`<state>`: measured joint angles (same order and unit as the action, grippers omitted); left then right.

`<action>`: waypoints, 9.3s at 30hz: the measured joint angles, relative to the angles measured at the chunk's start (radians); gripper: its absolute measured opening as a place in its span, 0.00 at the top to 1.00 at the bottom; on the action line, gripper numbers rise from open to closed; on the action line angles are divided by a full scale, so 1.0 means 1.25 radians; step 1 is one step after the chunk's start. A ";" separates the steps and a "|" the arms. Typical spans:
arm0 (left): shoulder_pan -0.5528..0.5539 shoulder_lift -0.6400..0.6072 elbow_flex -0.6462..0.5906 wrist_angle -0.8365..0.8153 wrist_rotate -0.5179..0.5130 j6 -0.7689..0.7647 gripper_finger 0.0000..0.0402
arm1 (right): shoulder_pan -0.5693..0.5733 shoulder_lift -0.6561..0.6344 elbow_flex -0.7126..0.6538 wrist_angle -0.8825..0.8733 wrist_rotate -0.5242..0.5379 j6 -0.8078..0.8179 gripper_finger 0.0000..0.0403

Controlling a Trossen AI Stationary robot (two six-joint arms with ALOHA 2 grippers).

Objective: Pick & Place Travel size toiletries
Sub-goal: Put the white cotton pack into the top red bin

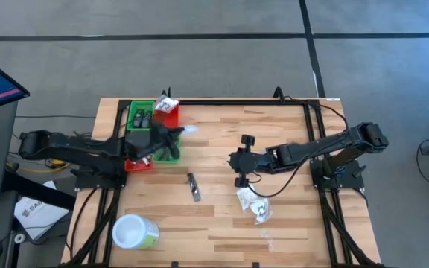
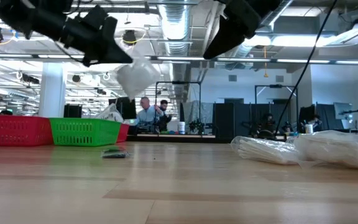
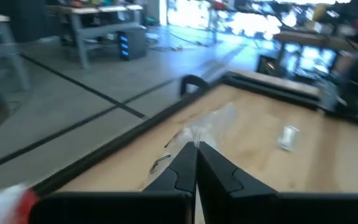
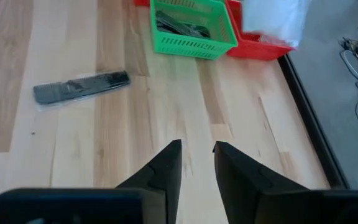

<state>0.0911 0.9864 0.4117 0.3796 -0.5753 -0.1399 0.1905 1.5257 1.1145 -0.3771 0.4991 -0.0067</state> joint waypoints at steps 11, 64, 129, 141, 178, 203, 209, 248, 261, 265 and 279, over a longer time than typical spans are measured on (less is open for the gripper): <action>0.155 -0.151 -0.133 0.003 -0.007 -0.057 1.00 | 0.004 0.000 0.000 0.012 -0.001 0.000 0.78; 0.616 0.232 -0.139 0.260 0.323 0.067 1.00 | 0.004 0.000 0.000 0.021 -0.004 0.012 0.78; 0.028 -0.056 -0.085 -0.052 0.234 0.024 0.62 | 0.108 -0.001 -0.088 -0.207 -0.326 0.384 0.78; -0.076 -0.056 -0.085 -0.051 0.233 -0.024 0.62 | 0.312 0.000 -0.091 -0.212 -0.341 0.585 0.78; -0.086 -0.056 -0.085 -0.027 0.233 -0.048 0.62 | 0.409 0.157 -0.039 -0.296 -0.309 0.550 0.79; -0.086 -0.055 -0.085 -0.029 0.233 -0.048 0.62 | 0.402 0.158 -0.044 -0.269 -0.292 0.527 0.79; -0.086 -0.055 -0.085 -0.029 0.233 -0.048 0.62 | 0.409 0.226 -0.041 -0.260 -0.297 0.525 0.79; -0.110 -0.055 -0.085 0.036 0.248 -0.028 0.62 | 0.353 0.270 0.381 -0.602 -0.048 0.292 1.00; -0.224 0.080 -0.085 0.254 0.311 0.093 0.62 | 0.227 0.269 0.416 -0.501 0.041 0.105 1.00; -0.233 0.162 -0.085 0.327 0.310 0.113 0.60 | 0.191 0.269 0.416 -0.464 0.040 0.059 1.00; -0.261 0.311 -0.006 0.381 0.289 0.156 0.47 | 0.097 0.263 0.417 -0.376 -0.046 0.003 1.00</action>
<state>-0.2356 1.3748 0.4045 0.8554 -0.2142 0.0547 0.3123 1.8549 1.6352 -0.8466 0.4419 -0.0033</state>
